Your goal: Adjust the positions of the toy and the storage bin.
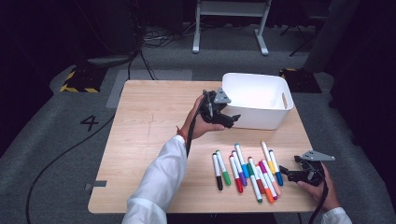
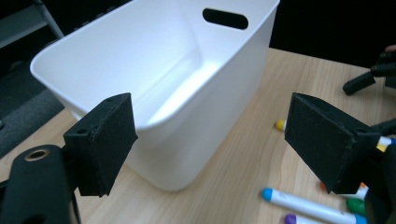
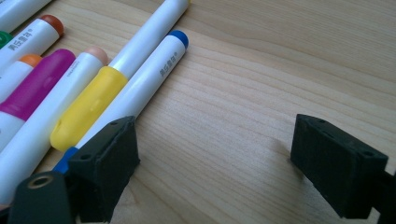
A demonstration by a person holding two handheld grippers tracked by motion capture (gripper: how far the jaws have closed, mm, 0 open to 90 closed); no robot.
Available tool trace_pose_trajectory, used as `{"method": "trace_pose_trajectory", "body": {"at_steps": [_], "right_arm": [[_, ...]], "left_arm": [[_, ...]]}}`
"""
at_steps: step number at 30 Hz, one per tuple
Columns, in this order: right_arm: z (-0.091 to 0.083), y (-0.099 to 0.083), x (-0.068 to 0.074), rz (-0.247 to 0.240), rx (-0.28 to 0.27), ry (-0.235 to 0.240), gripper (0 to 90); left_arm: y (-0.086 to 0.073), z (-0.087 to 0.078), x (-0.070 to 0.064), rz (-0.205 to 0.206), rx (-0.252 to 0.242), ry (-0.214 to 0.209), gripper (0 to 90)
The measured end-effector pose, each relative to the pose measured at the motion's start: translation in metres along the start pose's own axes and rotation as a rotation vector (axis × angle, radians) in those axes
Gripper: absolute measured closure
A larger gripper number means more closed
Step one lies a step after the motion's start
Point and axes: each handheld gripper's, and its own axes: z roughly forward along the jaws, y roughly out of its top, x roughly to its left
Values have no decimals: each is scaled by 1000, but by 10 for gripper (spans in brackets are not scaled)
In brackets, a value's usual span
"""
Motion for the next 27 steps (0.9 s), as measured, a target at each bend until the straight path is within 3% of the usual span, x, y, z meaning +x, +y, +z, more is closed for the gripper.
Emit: {"method": "trace_pose_trajectory", "body": {"at_steps": [7, 12, 15, 16, 18, 20, 22, 23, 24, 25, 27], "right_arm": [[0, 0, 0, -1, 0, 2, 151], [0, 0, 0, -2, 2, 2, 151], [0, 0, 0, -8, -2, 1, 151], [1, 0, 0, -4, -4, 3, 152], [1, 0, 0, -2, -5, 5, 152], [1, 0, 0, -2, -5, 5, 152], [1, 0, 0, -2, -5, 5, 151], [1, 0, 0, -2, -5, 5, 152], [1, 0, 0, -2, -5, 5, 151], [1, 0, 0, -3, -5, 5, 152], [1, 0, 0, -3, -5, 5, 152]], "left_arm": [[19, 24, 3, 26, 48, -16, 183], [27, 44, 0, 68, 107, -20, 210], [28, 54, 0, 54, 132, -23, 233], [27, 57, 1, 56, 147, -26, 298], [25, 62, 4, 57, 185, -33, 319], [18, 71, 5, 62, 242, -42, 429], [16, 75, 6, 64, 266, -28, 452], [14, 77, 7, 76, 286, -26, 515], [12, 78, 9, 78, 306, -42, 517], [11, 78, 9, 93, 304, -40, 516], [11, 78, 11, 83, 287, -74, 564]]}}
